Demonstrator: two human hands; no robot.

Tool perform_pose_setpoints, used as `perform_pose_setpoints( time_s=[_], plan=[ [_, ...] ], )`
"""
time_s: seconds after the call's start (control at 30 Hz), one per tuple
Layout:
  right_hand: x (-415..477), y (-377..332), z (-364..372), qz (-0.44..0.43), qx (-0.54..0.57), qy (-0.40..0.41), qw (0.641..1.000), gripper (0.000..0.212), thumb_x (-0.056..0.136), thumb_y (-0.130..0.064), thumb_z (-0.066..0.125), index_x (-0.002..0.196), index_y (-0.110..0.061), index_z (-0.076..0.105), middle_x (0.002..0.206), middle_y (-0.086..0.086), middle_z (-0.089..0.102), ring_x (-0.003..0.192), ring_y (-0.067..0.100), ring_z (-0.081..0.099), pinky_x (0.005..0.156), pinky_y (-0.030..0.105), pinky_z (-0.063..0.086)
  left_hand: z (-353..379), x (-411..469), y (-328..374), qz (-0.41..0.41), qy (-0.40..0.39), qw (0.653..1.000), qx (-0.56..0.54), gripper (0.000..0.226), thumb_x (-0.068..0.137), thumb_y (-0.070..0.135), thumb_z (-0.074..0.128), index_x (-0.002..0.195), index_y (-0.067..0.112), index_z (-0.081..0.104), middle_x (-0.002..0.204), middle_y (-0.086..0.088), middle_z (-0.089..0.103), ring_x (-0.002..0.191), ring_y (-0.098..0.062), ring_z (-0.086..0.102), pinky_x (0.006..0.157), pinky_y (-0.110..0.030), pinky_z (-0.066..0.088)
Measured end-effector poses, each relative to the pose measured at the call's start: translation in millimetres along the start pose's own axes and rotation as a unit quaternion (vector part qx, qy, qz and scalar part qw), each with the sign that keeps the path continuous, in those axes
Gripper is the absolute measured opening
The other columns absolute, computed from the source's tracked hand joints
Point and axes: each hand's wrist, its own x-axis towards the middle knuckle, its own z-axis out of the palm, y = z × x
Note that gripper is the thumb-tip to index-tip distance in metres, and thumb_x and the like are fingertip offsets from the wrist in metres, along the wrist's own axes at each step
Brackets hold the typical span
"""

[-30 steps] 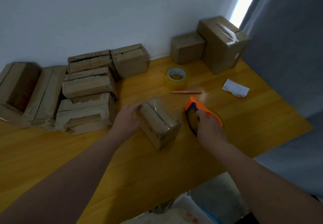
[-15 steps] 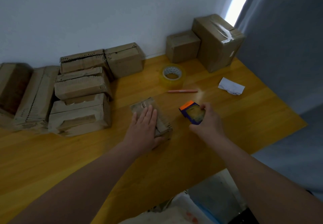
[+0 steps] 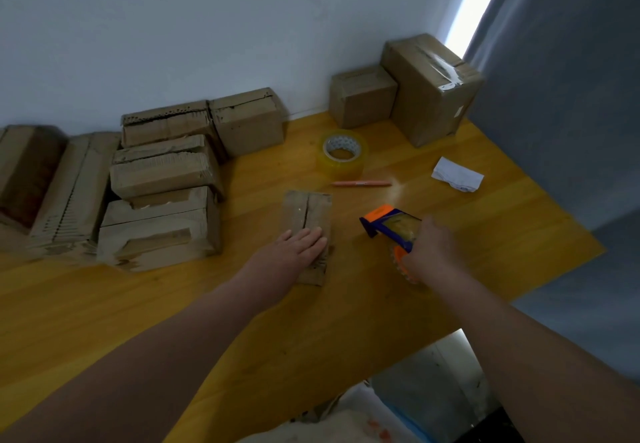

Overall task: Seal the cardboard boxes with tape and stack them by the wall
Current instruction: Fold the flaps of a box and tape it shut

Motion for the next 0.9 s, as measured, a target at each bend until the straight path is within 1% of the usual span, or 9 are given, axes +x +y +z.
perform_pose_setpoints(
  time_s=[0.1,0.2,0.33,0.43,0.5,0.57,0.7,0.8,0.9],
  plan=[
    [-1,7,-4,-0.011,0.043,0.003,0.999,0.058,0.079,-0.020,0.078,0.124,-0.011,0.042,0.116,0.013,0.052,0.102,0.029,0.056,0.074,0.038,0.055,-1,-1,-2,-0.006,0.014,1.000,0.005,0.082,0.091,-0.011,0.037,0.152,0.026,-0.004,0.160,0.007,-0.009,0.147,-0.012,-0.005,0.116,-0.027,-0.004],
    [-8,12,-8,-0.050,0.103,0.006,0.993,0.064,0.075,-0.010,0.079,0.129,-0.013,0.044,0.113,0.008,0.053,0.098,0.023,0.054,0.068,0.032,0.050,-6,-3,0,-0.014,0.020,0.999,-0.042,0.069,0.096,0.004,0.044,0.153,0.025,0.011,0.161,0.007,0.003,0.147,-0.012,0.004,0.119,-0.034,0.000],
    [-26,4,-23,-0.146,0.188,-0.007,0.971,0.069,0.073,0.001,0.077,0.130,-0.018,0.044,0.107,-0.002,0.048,0.100,0.018,0.052,0.065,0.022,0.048,-29,-6,12,-0.061,0.165,0.945,-0.276,0.036,0.097,0.026,0.053,0.132,0.018,0.056,0.137,0.003,0.052,0.123,-0.014,0.049,0.107,-0.034,0.036],
    [-37,-5,-31,-0.213,0.196,-0.017,0.957,0.072,0.073,-0.001,0.078,0.132,-0.021,0.043,0.113,-0.003,0.049,0.102,0.013,0.050,0.067,0.018,0.045,-47,-1,15,-0.229,0.219,0.810,-0.494,0.037,0.098,0.034,0.049,0.129,0.016,0.057,0.114,0.002,0.061,0.106,-0.017,0.057,0.093,-0.038,0.049],
    [-43,-9,-34,-0.244,0.205,-0.028,0.947,0.071,0.073,-0.001,0.079,0.128,-0.028,0.042,0.112,-0.008,0.047,0.099,0.007,0.049,0.067,0.011,0.044,-57,1,10,-0.294,0.151,0.659,-0.676,0.043,0.098,0.043,0.047,0.125,0.011,0.058,0.108,-0.002,0.063,0.102,-0.021,0.060,0.093,-0.041,0.050],
    [-48,-11,-35,-0.272,0.208,-0.035,0.939,0.073,0.072,-0.001,0.080,0.123,-0.033,0.039,0.109,-0.013,0.046,0.097,0.003,0.049,0.065,0.009,0.045,-61,-1,4,-0.282,0.085,0.583,-0.757,0.047,0.096,0.047,0.046,0.114,0.006,0.061,0.105,-0.010,0.066,0.101,-0.025,0.063,0.091,-0.041,0.052],
    [-57,-15,-33,-0.306,0.190,-0.036,0.932,0.074,0.070,-0.003,0.082,0.123,-0.033,0.040,0.108,-0.016,0.045,0.092,-0.002,0.050,0.069,0.003,0.044,-58,-7,1,-0.260,0.065,0.564,-0.782,0.027,0.096,0.030,0.055,0.098,0.004,0.064,0.079,-0.008,0.066,0.076,-0.019,0.063,0.071,-0.032,0.053],
    [-61,-16,-32,-0.329,0.177,-0.040,0.927,0.074,0.069,-0.003,0.083,0.119,-0.036,0.039,0.104,-0.021,0.045,0.092,-0.002,0.049,0.069,0.001,0.042,-54,-10,0,-0.273,0.073,0.582,-0.763,0.014,0.097,0.018,0.055,0.097,0.006,0.063,0.076,-0.008,0.062,0.066,-0.016,0.059,0.055,-0.025,0.053],
    [-67,-17,-34,-0.340,0.183,-0.049,0.921,0.073,0.068,-0.009,0.086,0.119,-0.036,0.040,0.103,-0.026,0.045,0.093,-0.008,0.051,0.070,0.001,0.043,-50,-14,-3,-0.289,0.085,0.610,-0.733,0.010,0.094,0.013,0.058,0.091,0.006,0.065,0.077,-0.010,0.065,0.066,-0.017,0.061,0.057,-0.027,0.054]
  ],
)
